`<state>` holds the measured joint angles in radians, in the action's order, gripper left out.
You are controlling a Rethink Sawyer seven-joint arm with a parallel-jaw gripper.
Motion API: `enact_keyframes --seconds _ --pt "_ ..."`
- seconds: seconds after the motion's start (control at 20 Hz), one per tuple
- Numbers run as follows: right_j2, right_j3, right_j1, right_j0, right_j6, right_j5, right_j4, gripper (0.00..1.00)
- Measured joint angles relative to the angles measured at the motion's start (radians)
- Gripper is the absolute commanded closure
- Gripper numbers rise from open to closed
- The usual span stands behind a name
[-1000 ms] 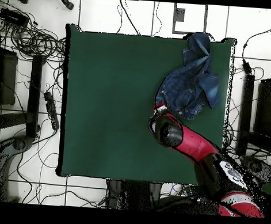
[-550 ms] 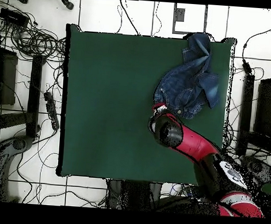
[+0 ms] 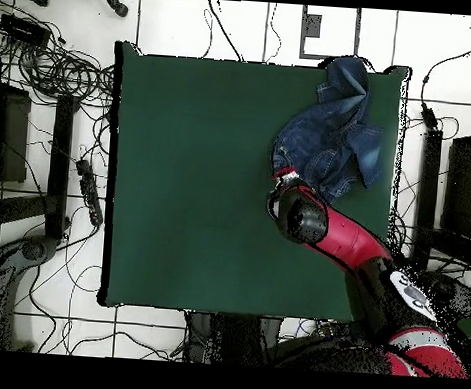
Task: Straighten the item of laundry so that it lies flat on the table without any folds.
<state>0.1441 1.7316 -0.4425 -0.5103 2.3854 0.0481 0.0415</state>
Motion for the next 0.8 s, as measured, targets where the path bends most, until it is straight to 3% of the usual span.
enact_keyframes --seconds 0.5,0.55,0.8 --pt "0.093 -0.107 0.057 -0.074 0.0 0.111 0.045 0.0" --pt "0.101 -0.129 0.063 -0.081 0.0 0.156 0.051 1.0" --pt "0.104 -0.153 0.07 -0.083 0.0 0.193 0.051 1.0"
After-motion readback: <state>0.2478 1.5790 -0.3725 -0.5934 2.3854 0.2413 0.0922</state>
